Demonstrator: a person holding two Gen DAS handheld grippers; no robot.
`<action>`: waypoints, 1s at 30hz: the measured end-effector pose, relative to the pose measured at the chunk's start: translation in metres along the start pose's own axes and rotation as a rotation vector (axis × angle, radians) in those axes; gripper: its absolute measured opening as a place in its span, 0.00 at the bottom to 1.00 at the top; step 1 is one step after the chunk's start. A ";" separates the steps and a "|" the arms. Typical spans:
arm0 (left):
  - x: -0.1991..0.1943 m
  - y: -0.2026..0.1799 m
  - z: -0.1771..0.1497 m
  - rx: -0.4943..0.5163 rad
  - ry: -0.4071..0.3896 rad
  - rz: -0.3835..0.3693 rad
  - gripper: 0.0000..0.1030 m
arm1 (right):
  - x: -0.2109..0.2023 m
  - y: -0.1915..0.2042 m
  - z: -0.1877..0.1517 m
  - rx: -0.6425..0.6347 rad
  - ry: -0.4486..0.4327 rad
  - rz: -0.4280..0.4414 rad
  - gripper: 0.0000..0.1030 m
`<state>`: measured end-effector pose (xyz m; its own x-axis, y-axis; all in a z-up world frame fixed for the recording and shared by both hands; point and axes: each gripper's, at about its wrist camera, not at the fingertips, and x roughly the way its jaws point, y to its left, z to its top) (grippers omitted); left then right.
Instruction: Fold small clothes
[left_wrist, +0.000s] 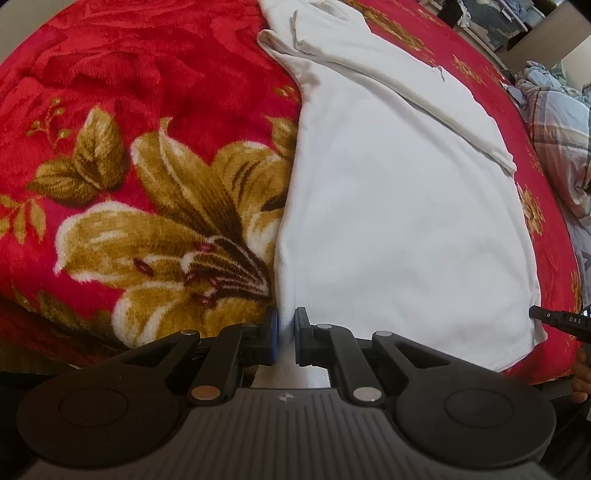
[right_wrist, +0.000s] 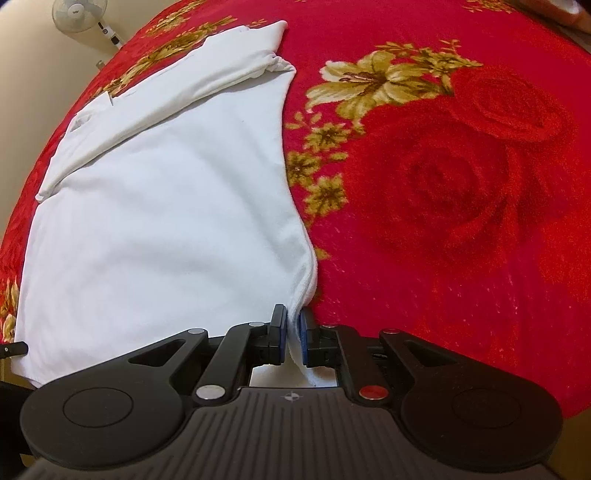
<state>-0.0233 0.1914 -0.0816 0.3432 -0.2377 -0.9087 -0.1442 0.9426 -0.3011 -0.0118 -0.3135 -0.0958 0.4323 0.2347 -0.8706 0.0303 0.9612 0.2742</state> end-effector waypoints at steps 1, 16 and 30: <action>0.000 0.000 0.000 0.005 -0.001 0.002 0.07 | 0.000 0.000 0.000 -0.003 0.000 -0.001 0.06; -0.099 -0.053 -0.010 0.296 -0.313 0.007 0.03 | -0.097 0.027 0.018 -0.065 -0.271 0.174 0.04; -0.230 -0.042 -0.036 0.303 -0.477 -0.202 0.03 | -0.237 -0.005 -0.043 0.078 -0.543 0.352 0.02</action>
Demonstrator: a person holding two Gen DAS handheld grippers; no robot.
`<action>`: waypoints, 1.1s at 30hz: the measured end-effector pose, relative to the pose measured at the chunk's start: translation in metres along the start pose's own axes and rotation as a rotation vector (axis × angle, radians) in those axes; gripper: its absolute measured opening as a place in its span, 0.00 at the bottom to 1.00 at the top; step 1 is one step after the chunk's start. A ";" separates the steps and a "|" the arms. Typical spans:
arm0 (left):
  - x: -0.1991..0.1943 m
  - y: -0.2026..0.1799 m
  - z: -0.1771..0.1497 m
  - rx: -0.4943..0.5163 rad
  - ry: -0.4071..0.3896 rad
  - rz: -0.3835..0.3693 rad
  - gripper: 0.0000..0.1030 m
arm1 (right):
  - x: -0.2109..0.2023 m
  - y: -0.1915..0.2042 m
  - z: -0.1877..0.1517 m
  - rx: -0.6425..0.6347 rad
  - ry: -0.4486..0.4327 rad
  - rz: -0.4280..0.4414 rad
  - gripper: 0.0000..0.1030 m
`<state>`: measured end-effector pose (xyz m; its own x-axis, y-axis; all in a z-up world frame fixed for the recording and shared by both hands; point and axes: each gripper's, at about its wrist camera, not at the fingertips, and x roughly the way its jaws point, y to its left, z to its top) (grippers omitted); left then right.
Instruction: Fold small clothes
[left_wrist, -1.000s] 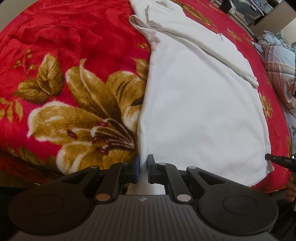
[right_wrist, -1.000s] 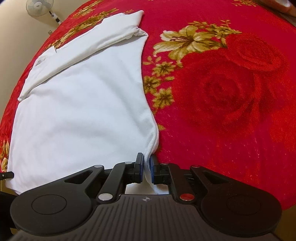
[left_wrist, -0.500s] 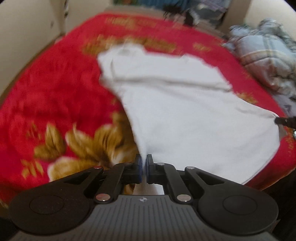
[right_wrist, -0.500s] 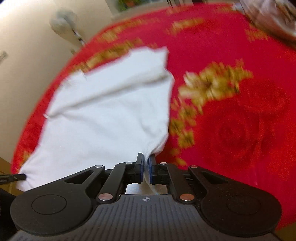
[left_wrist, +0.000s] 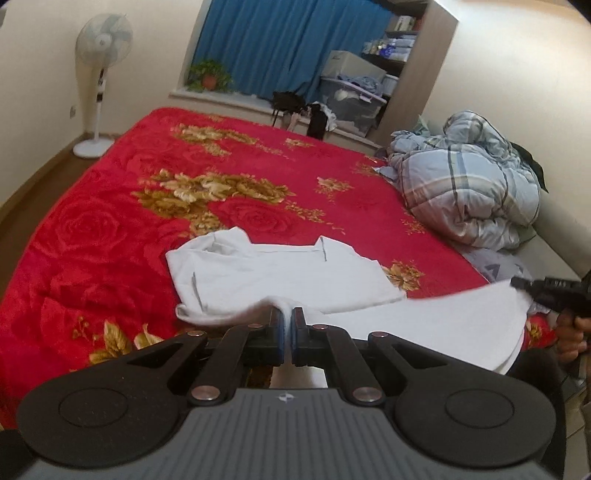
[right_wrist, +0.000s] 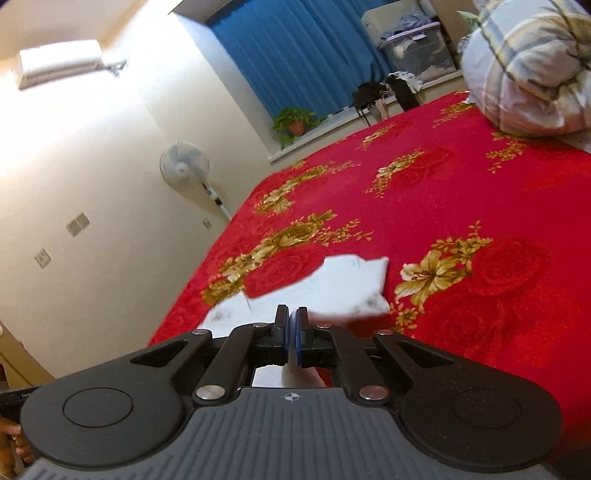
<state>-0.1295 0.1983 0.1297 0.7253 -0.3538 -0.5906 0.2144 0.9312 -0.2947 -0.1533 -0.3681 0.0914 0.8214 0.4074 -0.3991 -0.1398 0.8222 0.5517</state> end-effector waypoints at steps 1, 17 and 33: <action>0.007 0.004 0.003 -0.007 0.006 0.010 0.03 | 0.003 -0.005 0.001 0.025 0.007 -0.003 0.02; 0.283 0.152 0.064 -0.168 0.274 0.120 0.04 | 0.283 -0.090 0.057 0.008 0.279 -0.177 0.02; 0.239 0.172 0.064 -0.121 0.211 0.073 0.42 | 0.299 -0.112 0.070 -0.115 0.209 -0.276 0.07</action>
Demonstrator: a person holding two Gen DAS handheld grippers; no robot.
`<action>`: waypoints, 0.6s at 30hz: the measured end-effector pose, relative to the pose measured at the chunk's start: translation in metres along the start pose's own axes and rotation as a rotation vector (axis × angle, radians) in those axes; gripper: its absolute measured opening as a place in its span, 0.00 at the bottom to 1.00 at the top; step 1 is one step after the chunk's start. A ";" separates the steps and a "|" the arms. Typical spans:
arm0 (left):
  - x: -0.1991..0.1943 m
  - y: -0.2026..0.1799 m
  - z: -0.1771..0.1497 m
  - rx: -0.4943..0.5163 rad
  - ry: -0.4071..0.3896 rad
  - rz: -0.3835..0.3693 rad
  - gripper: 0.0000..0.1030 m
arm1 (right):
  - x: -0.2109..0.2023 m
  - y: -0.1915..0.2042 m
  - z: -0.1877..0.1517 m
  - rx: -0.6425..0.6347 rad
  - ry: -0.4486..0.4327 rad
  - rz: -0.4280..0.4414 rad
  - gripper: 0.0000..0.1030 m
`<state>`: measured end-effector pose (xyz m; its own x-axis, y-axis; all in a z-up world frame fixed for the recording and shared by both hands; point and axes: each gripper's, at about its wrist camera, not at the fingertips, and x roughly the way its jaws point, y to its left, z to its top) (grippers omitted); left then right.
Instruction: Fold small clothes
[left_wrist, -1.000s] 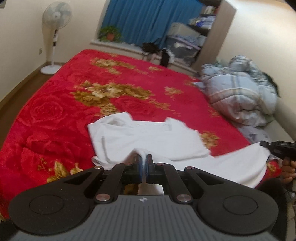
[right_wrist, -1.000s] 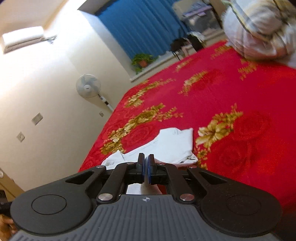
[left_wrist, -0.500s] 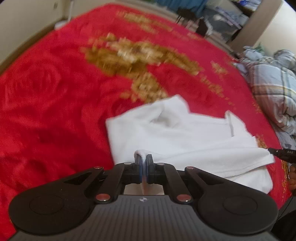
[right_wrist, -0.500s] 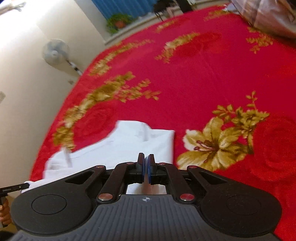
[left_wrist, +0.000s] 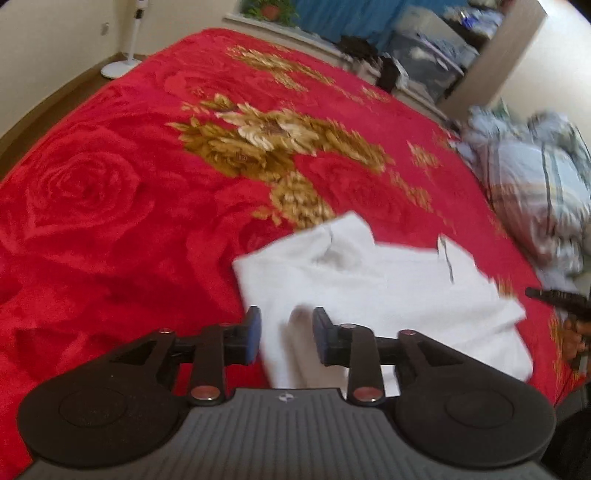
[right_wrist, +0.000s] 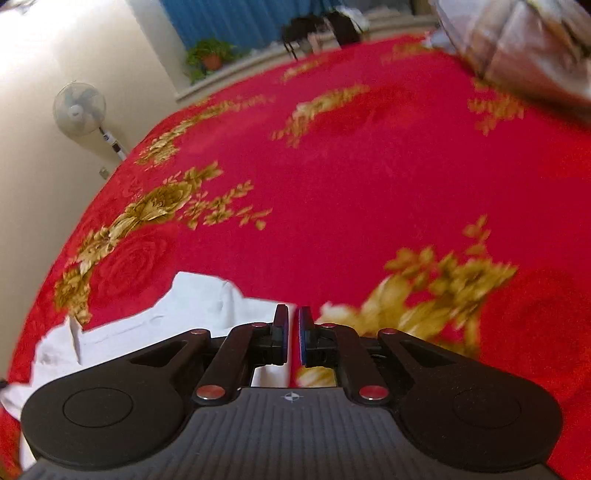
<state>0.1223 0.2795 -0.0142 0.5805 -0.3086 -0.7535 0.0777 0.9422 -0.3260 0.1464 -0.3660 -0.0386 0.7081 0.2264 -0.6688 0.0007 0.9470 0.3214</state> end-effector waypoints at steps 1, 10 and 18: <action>-0.002 -0.001 -0.005 0.038 0.019 0.005 0.50 | -0.002 -0.003 -0.003 -0.021 0.023 0.016 0.07; 0.021 -0.024 -0.024 0.235 0.089 0.032 0.53 | 0.006 0.009 -0.047 -0.242 0.221 0.065 0.12; 0.052 -0.047 -0.010 0.293 0.090 0.080 0.54 | 0.026 0.028 -0.036 -0.227 0.216 0.088 0.13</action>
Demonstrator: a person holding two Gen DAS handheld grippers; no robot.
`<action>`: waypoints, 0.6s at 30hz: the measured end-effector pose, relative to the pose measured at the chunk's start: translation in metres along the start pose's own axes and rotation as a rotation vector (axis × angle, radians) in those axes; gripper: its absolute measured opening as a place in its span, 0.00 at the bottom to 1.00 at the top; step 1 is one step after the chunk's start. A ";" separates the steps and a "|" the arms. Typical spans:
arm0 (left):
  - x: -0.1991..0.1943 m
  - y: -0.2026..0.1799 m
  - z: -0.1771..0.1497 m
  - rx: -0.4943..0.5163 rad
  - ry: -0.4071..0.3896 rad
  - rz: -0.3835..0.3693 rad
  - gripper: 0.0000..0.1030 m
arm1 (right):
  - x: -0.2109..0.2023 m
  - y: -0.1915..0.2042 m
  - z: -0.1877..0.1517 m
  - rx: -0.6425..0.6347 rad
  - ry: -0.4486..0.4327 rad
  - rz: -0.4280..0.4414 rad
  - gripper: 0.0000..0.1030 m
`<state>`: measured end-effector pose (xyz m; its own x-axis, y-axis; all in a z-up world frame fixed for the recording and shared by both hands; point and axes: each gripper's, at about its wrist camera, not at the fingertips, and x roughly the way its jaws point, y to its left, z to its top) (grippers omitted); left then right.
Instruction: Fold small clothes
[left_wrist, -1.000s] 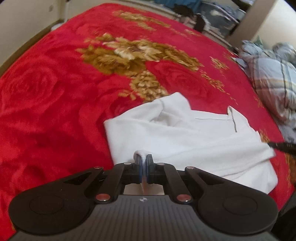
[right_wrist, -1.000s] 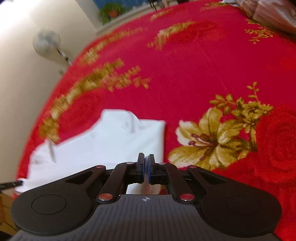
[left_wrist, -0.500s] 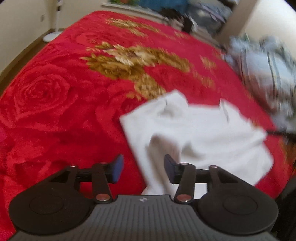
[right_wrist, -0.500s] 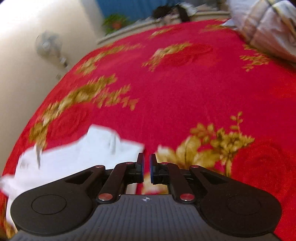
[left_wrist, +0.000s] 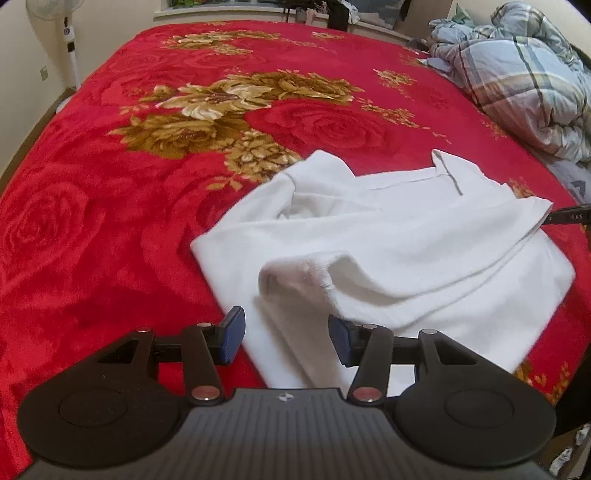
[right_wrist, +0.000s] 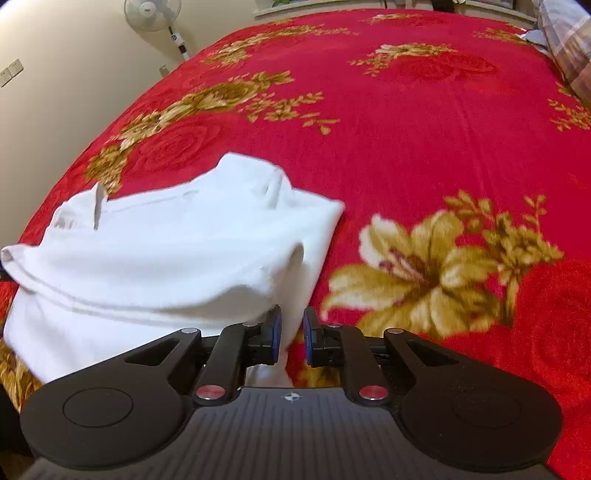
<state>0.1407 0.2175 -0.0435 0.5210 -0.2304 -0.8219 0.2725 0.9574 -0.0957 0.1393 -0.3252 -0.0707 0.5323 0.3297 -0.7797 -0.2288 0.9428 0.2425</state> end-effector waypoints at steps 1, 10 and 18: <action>0.002 -0.001 0.004 -0.001 -0.006 0.006 0.54 | 0.003 0.000 0.002 -0.001 0.003 -0.004 0.13; 0.021 -0.003 0.033 -0.057 -0.045 0.027 0.53 | 0.027 -0.001 0.034 0.079 -0.045 0.013 0.16; 0.030 -0.003 0.043 -0.067 -0.053 0.023 0.23 | 0.040 0.005 0.044 0.076 -0.040 0.015 0.16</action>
<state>0.1905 0.2002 -0.0442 0.5694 -0.2150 -0.7935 0.2058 0.9717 -0.1157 0.1955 -0.3053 -0.0750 0.5615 0.3440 -0.7525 -0.1750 0.9383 0.2984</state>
